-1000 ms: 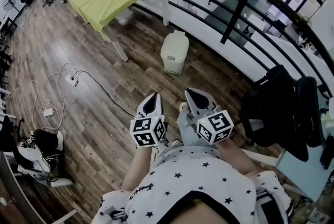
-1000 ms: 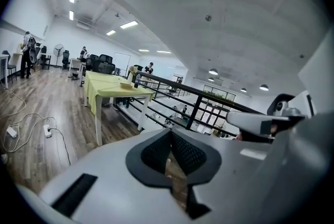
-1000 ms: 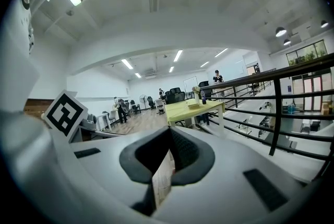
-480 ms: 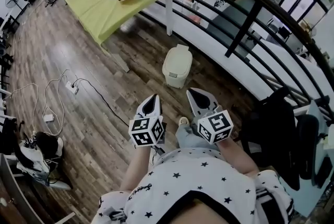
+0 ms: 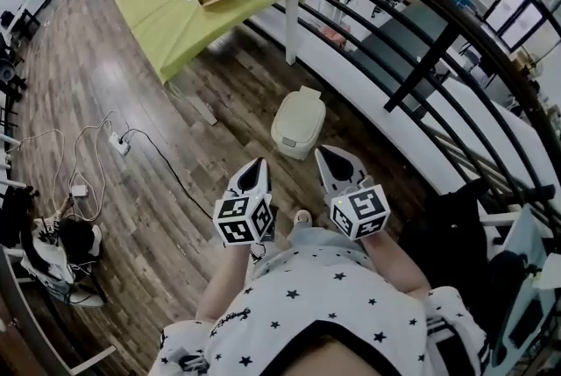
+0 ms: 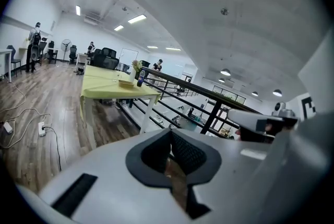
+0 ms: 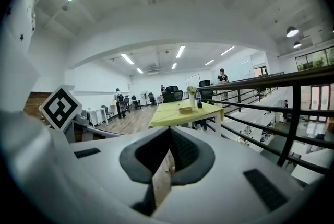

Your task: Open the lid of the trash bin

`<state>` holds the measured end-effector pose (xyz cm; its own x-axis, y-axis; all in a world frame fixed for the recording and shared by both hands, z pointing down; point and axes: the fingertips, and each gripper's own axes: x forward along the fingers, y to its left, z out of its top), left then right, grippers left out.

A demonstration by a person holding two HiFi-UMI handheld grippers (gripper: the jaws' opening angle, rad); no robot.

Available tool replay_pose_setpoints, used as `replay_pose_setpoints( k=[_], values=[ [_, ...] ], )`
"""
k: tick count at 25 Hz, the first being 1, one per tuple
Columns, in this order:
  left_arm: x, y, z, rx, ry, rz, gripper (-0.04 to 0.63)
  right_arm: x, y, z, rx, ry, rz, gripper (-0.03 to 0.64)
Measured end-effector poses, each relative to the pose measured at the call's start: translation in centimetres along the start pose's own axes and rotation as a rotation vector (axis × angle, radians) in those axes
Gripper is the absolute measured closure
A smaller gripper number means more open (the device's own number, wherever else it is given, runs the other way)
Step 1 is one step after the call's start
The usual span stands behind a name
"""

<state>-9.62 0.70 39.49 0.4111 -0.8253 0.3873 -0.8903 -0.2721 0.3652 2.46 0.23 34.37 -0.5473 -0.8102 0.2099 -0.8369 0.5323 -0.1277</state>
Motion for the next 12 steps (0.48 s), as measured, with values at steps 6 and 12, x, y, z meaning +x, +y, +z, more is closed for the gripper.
replay_pose_setpoints(
  k=[6, 12],
  values=[
    [3.6, 0.0, -0.8, -0.033, 0.033, 0.026, 0.583, 1.9, -3.3, -0.7, 0.015, 0.016, 0.017, 0.623],
    [6.0, 0.6, -2.0, -0.05, 0.081, 0.034, 0.583, 3.3, -4.8, -1.7, 0.031, 0.046, 0.015, 0.623]
  ],
)
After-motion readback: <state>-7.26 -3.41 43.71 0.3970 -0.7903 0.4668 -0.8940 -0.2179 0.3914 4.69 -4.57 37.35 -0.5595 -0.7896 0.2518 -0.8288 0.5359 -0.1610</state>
